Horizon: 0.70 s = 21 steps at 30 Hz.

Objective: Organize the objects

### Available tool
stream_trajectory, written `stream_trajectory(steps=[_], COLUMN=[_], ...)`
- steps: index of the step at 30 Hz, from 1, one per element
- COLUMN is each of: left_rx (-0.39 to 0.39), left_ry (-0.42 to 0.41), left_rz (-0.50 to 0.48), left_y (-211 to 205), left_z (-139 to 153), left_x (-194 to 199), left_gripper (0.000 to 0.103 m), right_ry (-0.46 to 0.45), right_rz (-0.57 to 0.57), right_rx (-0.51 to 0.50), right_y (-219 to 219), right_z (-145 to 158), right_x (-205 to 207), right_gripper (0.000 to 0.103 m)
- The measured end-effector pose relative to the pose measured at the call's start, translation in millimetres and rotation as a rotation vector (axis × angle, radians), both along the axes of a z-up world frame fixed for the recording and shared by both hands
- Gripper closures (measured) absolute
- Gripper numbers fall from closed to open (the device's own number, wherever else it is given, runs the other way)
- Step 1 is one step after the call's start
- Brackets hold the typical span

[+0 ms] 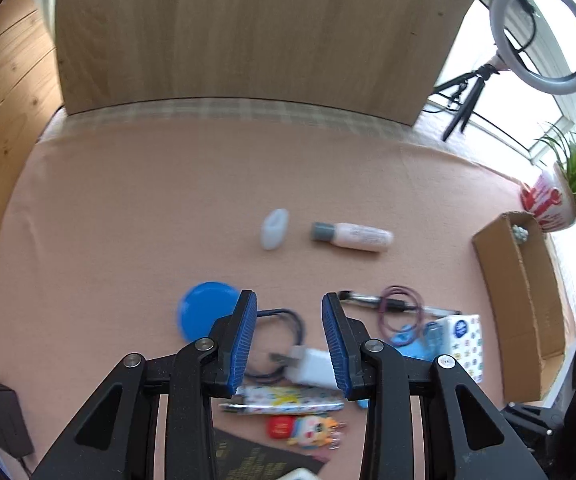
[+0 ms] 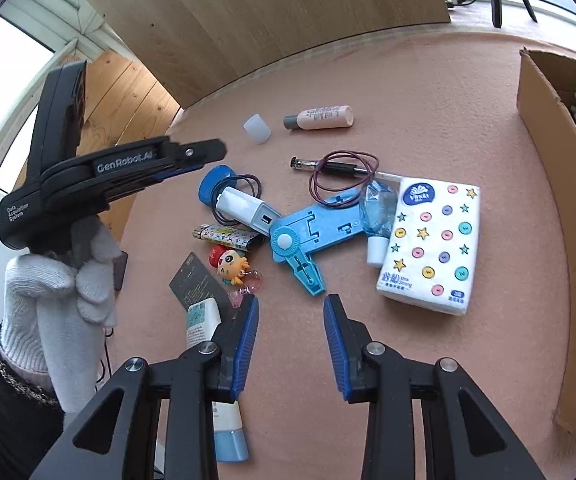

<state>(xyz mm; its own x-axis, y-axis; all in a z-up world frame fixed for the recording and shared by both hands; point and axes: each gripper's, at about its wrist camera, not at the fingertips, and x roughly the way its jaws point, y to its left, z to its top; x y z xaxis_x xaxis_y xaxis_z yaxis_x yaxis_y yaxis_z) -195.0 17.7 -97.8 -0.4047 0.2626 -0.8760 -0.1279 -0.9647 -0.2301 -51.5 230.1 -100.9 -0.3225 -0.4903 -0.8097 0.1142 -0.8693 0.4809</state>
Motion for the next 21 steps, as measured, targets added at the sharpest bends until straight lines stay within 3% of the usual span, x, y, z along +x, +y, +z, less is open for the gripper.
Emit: stream_trajectory(steps=[3,5,6,10,21], left_rx=[-0.036,-0.028,-0.018,0.031,0.052], left_ry=[-0.031,-0.05,-0.053,-0.084,-0.126], left_rz=[0.021,0.023,0.025,0.064,0.092], left_y=[-17.0,-25.3,-27.7,-38.0,-37.5], left_z=[-10.1,-16.2,-18.6,-31.5,-50.0], left_x=[-0.3,3.5,6.7,16.2,23.2], left_gripper=[0.069,0.082,0.084,0.085,0.085], right_ry=[0.002,0.005,0.008,0.026,0.017], right_rz=[0.012,0.024,0.032,0.055,0.084], right_rx=[0.012,0.029,0.039,0.067,0.107], right_y=[-5.7,-10.4,-12.8,-20.6,-30.8], right_z=[-1.2,-2.1,-1.9,-0.7,-10.4], right_x=[-4.3,-7.4,-8.4,-11.3,-22.3], right_gripper=[0.071,0.071,0.072,0.073,0.073])
